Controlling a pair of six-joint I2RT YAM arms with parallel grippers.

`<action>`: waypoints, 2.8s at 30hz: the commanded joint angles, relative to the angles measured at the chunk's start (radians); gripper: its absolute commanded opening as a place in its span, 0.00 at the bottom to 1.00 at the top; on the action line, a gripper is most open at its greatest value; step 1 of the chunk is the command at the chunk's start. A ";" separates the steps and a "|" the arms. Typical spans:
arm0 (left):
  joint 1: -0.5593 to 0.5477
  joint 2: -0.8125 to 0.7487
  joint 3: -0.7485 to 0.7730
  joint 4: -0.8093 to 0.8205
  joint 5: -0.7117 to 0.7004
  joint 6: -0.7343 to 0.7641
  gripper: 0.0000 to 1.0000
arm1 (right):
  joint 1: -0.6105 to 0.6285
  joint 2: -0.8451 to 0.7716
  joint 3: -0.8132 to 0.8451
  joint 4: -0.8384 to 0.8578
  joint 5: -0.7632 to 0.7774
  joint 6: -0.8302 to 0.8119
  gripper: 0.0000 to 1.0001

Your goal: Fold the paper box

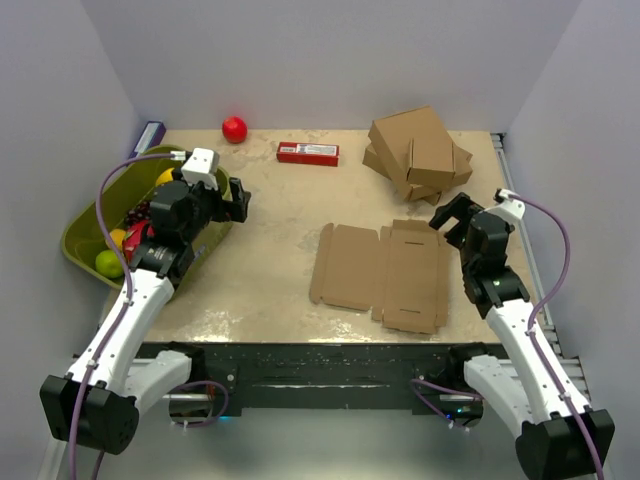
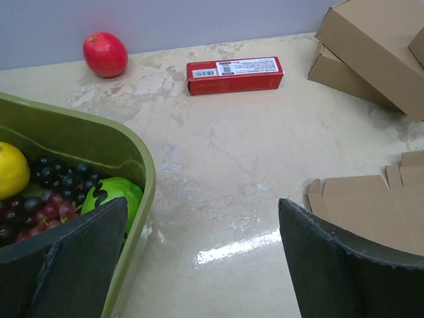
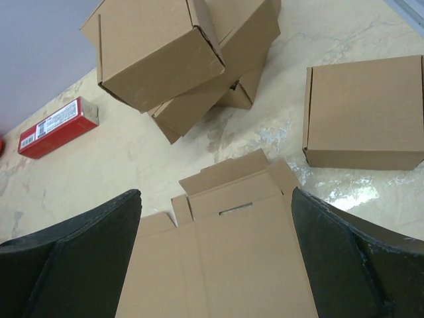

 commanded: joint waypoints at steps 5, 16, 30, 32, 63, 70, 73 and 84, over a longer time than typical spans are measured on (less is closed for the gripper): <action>0.006 -0.009 0.009 0.041 -0.020 -0.022 1.00 | -0.003 -0.021 0.047 -0.079 -0.002 0.001 0.99; 0.006 -0.021 0.003 0.047 -0.048 -0.040 1.00 | -0.003 0.005 0.043 -0.150 -0.189 -0.048 0.98; 0.006 -0.037 -0.014 0.070 -0.009 -0.042 1.00 | -0.046 0.175 0.058 -0.276 -0.197 -0.048 0.88; 0.006 -0.041 -0.015 0.072 -0.002 -0.043 1.00 | -0.084 0.186 0.038 -0.266 -0.236 -0.055 0.88; 0.005 -0.048 -0.027 0.092 0.072 -0.040 1.00 | -0.397 0.384 -0.215 0.050 -0.767 -0.063 0.87; 0.005 -0.052 -0.030 0.099 0.110 -0.039 1.00 | -0.397 0.394 -0.276 0.199 -0.904 -0.095 0.66; 0.005 -0.055 -0.035 0.102 0.115 -0.037 1.00 | -0.396 0.407 -0.278 0.230 -0.947 -0.109 0.58; 0.005 -0.044 -0.052 0.156 0.270 -0.017 1.00 | -0.394 0.512 -0.295 0.484 -1.154 -0.071 0.27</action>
